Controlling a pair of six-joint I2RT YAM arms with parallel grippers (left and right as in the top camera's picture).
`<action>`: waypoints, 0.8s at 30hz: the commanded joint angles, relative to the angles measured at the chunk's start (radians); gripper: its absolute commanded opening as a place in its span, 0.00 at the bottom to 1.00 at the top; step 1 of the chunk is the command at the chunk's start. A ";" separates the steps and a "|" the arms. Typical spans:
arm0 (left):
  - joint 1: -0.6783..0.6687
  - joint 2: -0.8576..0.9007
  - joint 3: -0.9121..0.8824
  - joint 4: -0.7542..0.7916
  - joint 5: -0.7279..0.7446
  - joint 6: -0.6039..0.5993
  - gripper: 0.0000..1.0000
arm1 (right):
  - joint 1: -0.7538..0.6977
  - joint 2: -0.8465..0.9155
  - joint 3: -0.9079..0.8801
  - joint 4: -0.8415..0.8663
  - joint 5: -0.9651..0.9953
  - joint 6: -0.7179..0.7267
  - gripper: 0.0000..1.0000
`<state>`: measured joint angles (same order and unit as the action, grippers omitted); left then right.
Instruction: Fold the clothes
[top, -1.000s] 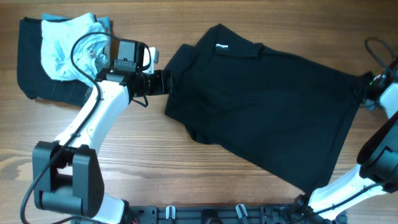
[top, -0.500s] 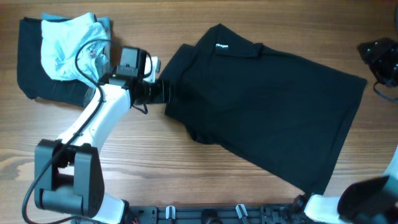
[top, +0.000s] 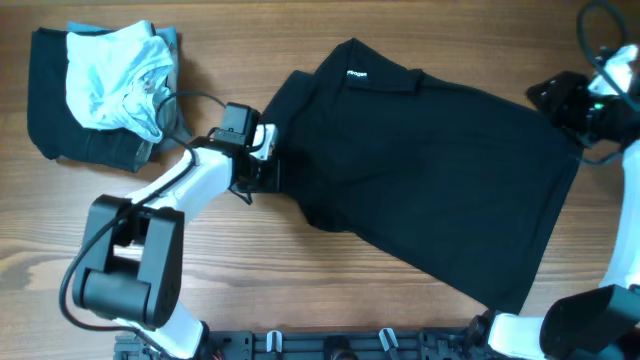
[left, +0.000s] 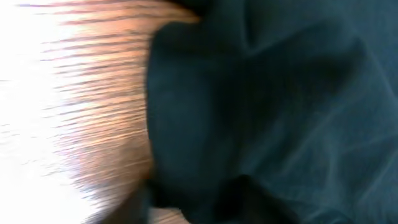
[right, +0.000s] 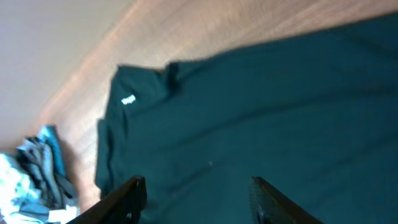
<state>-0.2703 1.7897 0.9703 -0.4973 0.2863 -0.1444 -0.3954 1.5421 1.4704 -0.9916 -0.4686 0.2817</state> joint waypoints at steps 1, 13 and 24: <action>-0.015 0.032 -0.007 -0.025 -0.049 0.010 0.04 | 0.066 0.041 -0.013 -0.024 0.136 -0.021 0.60; 0.079 -0.060 0.070 -0.356 -0.314 -0.052 0.04 | 0.136 0.150 -0.107 -0.012 0.166 -0.020 0.61; 0.087 -0.143 0.109 -0.469 -0.178 -0.046 0.63 | 0.137 0.163 -0.158 0.023 0.166 -0.032 0.62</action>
<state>-0.1883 1.6794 1.0485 -0.9466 0.0135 -0.1963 -0.2642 1.6928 1.3170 -0.9752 -0.3161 0.2806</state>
